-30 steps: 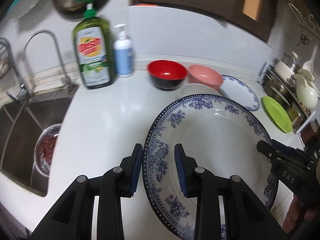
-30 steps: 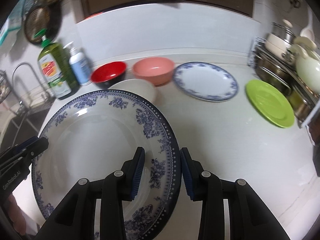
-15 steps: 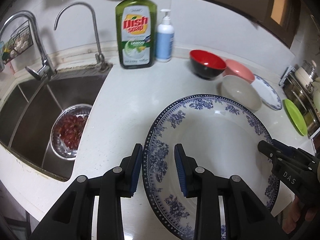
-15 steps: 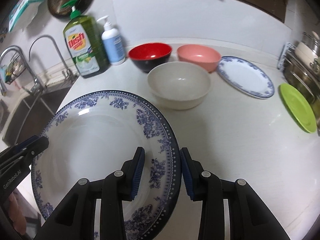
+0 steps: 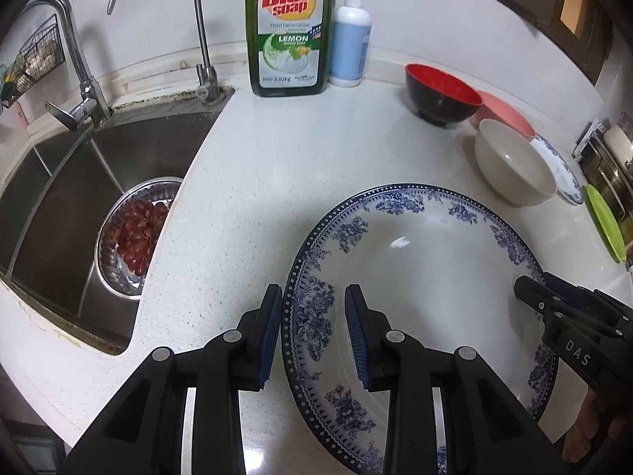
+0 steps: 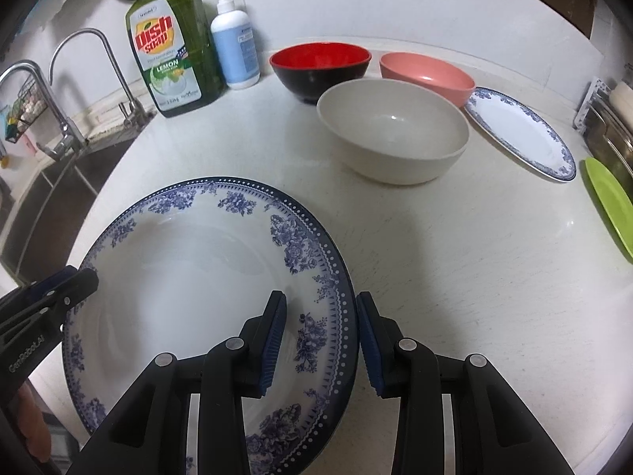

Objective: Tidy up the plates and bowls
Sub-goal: 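Lift the blue-and-white plate with both grippers and carry it toward the sink, then lower the blue-and-white plate onto the counter and open both grippers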

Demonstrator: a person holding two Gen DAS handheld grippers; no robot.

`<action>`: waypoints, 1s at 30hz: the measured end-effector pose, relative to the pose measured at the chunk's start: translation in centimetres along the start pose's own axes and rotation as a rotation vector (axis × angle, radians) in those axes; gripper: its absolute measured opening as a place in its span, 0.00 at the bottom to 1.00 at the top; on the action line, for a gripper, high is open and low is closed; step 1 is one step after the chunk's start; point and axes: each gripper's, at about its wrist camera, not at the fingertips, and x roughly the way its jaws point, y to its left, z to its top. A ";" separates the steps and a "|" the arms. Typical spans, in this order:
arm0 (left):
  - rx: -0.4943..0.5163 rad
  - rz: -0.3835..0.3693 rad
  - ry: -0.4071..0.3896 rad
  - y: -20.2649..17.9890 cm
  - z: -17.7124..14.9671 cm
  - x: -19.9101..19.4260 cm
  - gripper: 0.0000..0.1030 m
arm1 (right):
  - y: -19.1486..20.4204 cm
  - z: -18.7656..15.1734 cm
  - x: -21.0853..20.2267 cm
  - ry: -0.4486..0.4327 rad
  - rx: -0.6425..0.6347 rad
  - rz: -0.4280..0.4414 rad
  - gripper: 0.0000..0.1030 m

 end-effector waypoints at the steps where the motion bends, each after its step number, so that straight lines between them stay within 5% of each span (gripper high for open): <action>1: 0.001 0.002 0.003 0.0 -0.1 0.2 0.32 | 0.1 0.0 0.1 0.005 -0.004 0.001 0.36; 22: 0.000 0.020 0.064 0.4 -1.1 1.6 0.34 | 0.3 0.2 1.4 0.066 -0.002 0.019 0.38; 30: 0.008 0.074 0.008 0.3 -0.6 0.0 0.69 | 0.3 0.3 0.8 0.068 0.000 0.026 0.44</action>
